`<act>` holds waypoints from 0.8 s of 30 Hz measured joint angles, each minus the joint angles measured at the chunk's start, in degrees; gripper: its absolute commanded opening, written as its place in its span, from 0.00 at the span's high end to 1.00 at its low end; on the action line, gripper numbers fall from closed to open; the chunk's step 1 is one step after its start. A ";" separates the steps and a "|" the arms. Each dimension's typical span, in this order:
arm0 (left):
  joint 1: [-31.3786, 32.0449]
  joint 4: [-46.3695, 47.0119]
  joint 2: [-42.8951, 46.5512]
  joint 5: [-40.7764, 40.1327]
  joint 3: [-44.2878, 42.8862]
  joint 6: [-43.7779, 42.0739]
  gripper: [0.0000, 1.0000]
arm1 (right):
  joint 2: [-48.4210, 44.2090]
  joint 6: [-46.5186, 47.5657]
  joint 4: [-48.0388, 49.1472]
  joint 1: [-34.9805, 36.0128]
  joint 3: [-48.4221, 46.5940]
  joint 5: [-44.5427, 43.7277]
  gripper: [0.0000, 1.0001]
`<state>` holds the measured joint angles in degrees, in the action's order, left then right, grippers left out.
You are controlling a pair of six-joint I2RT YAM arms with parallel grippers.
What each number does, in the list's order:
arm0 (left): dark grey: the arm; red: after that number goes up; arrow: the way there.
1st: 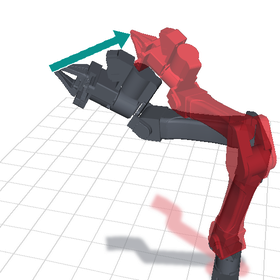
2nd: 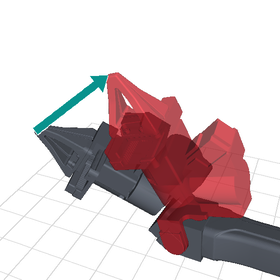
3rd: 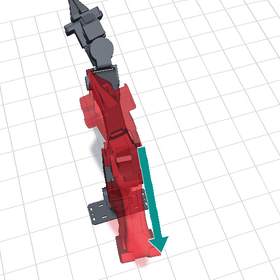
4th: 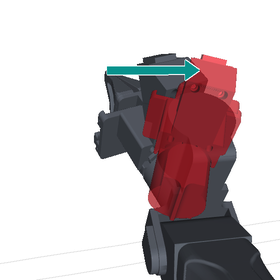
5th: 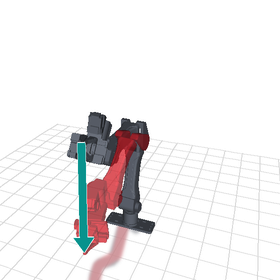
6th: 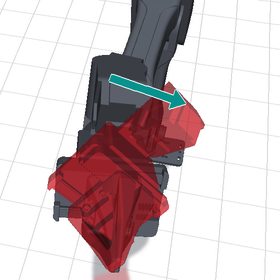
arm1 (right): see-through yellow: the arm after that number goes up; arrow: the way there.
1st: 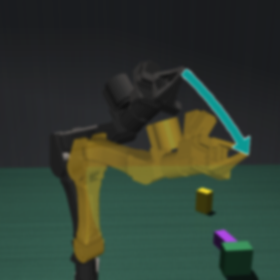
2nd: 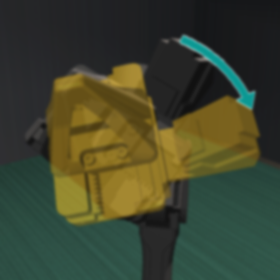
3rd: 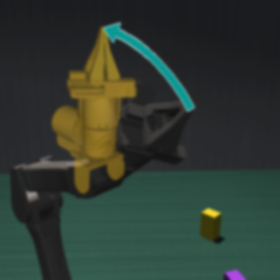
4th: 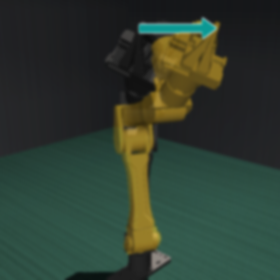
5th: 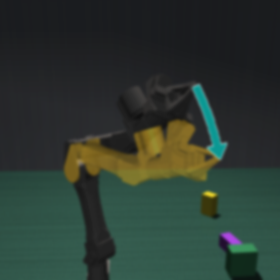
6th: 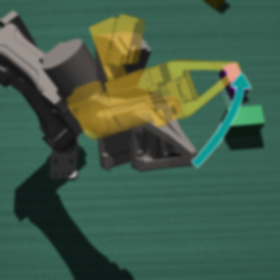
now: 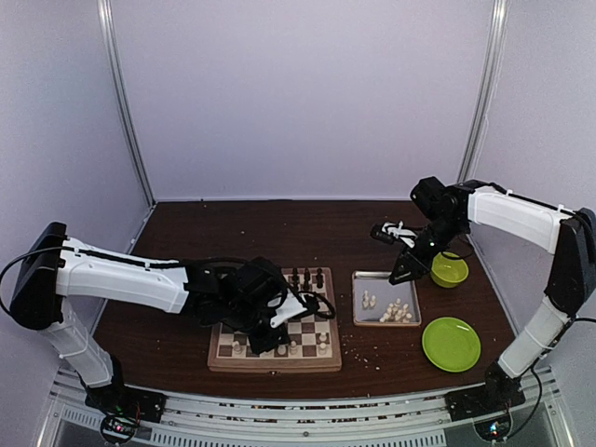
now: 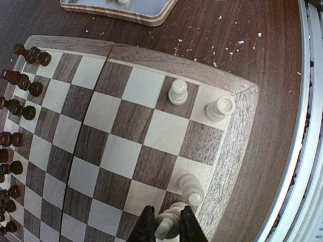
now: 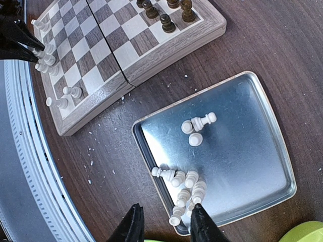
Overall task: Set up the chess pieces on the board
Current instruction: Place the queen at e1.
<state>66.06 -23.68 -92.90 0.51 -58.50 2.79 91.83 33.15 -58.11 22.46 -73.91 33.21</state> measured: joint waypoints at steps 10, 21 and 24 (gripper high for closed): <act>0.04 -0.13 0.09 -0.31 0.02 0.31 0.67 | 0.13 0.02 -0.24 0.00 0.00 0.00 0.68; 0.07 -1.03 3.02 -0.76 0.42 -0.26 0.60 | 0.13 -0.02 -0.35 0.00 0.00 0.02 0.65; 0.04 -2.97 4.81 -1.88 -0.74 -1.38 0.58 | 0.13 -0.09 -0.33 0.00 0.00 -0.02 0.65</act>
<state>66.11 -26.65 -88.09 -1.37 -59.24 1.41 91.96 33.06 -58.43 22.46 -73.91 33.19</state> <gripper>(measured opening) 0.403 0.350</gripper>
